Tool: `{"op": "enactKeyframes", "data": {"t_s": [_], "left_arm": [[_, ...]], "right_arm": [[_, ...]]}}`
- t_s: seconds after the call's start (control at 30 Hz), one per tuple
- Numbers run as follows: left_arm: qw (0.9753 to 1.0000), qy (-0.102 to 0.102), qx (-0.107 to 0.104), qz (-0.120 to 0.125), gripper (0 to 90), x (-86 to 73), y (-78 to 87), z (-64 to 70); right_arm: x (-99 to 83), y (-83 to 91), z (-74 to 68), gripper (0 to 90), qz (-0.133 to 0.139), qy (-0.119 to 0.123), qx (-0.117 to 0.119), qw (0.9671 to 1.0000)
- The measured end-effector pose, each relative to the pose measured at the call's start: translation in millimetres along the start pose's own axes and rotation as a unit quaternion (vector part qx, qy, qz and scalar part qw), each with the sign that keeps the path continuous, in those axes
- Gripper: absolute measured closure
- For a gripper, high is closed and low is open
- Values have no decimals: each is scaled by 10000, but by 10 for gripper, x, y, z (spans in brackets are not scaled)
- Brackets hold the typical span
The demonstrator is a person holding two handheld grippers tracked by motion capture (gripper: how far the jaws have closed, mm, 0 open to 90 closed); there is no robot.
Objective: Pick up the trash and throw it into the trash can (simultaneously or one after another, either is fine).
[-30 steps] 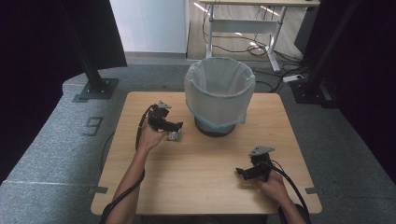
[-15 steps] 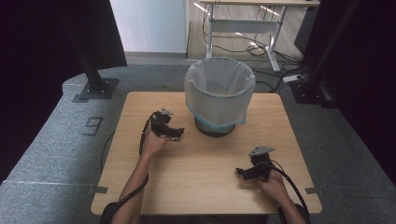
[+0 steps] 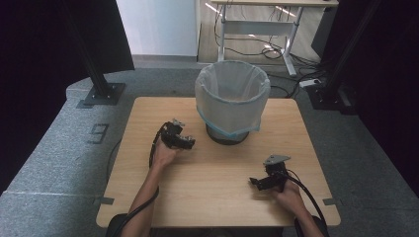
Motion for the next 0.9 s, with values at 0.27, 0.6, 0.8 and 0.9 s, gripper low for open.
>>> {"op": "enactKeyframes", "data": {"t_s": [0.27, 0.6, 0.8, 0.9], "left_arm": [[9999, 38, 69, -106, 10, -52, -77, -17], [9998, 94, 132, -136, 107, -88, -112, -10], [9999, 152, 74, -29, 151, -74, -64, -12], [9998, 179, 58, -20, 155, -80, -57, -13]], "right_arm": [[0, 0, 0, 0, -1, 1, 1, 10000], [0, 0, 0, 0, -2, 0, 0, 10000], [0, 0, 0, 0, -2, 2, 2, 10000], [0, 0, 0, 0, -1, 2, 1, 10000]]}}
Point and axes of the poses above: each handheld gripper's, and its own axes: y roughly backward along the jaws, x roughly out of its top, z roughly to its right, the point moved 9 cm from there along -y, roughly forward along the jaws, and after that the axes turned 12 degrees about -z, right-handed, at the moved point
